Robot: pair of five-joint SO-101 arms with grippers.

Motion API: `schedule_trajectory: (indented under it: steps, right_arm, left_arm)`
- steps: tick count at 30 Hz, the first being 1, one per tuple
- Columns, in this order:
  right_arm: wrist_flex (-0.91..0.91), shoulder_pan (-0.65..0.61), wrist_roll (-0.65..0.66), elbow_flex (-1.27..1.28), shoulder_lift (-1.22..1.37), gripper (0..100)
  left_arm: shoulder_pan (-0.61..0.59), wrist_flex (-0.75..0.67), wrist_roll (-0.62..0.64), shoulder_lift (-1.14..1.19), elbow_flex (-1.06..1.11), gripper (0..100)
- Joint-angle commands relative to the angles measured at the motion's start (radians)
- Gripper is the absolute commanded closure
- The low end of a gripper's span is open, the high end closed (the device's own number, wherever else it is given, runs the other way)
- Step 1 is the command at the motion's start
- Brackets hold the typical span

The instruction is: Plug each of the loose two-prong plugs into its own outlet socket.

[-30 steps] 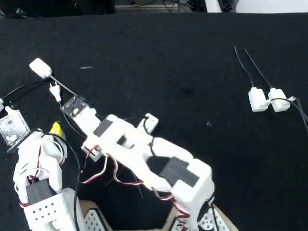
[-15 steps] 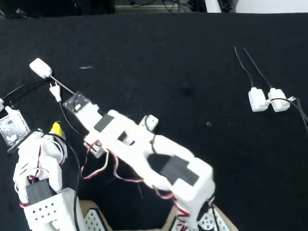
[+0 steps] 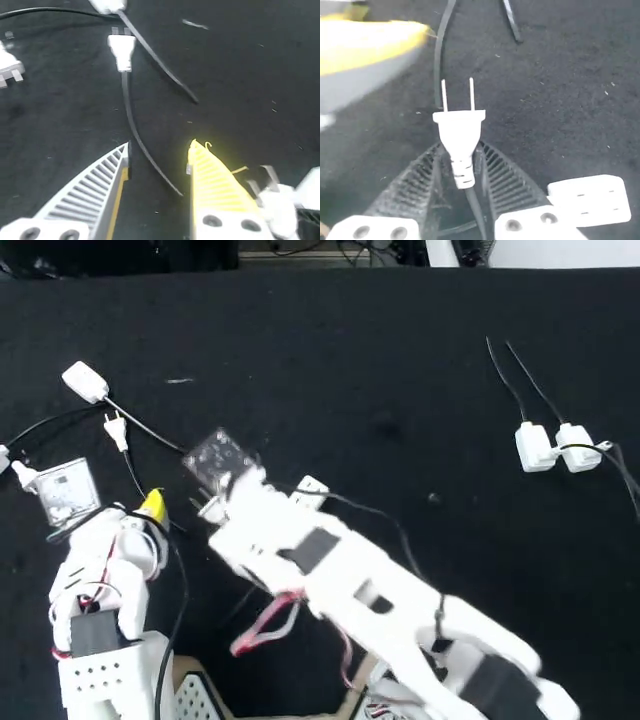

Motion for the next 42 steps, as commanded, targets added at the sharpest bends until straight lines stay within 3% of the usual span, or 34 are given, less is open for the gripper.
schedule_trajectory:
  steps: [1,11,27,38,42]
  right_arm:
    - [-0.069,-0.023,0.008,0.045,-0.111,98.8]
    - [-0.063,-0.094,0.009,0.038,-0.084,98.8]
    - [0.014,-0.104,0.049,0.110,-0.341,98.8]
    - [0.014,-0.101,0.052,0.124,-0.349,98.8]
    - [0.012,-0.055,0.057,0.168,-0.346,98.8]
  left_arm:
    - [0.077,-0.003,0.000,-0.009,-0.077,80]
    - [0.206,0.040,-0.061,-0.003,-0.107,80]
    - [0.134,0.035,-0.115,-0.008,-0.061,80]
    - [0.133,0.037,-0.118,-0.009,-0.061,80]
    - [0.056,0.037,-0.114,-0.009,-0.070,80]
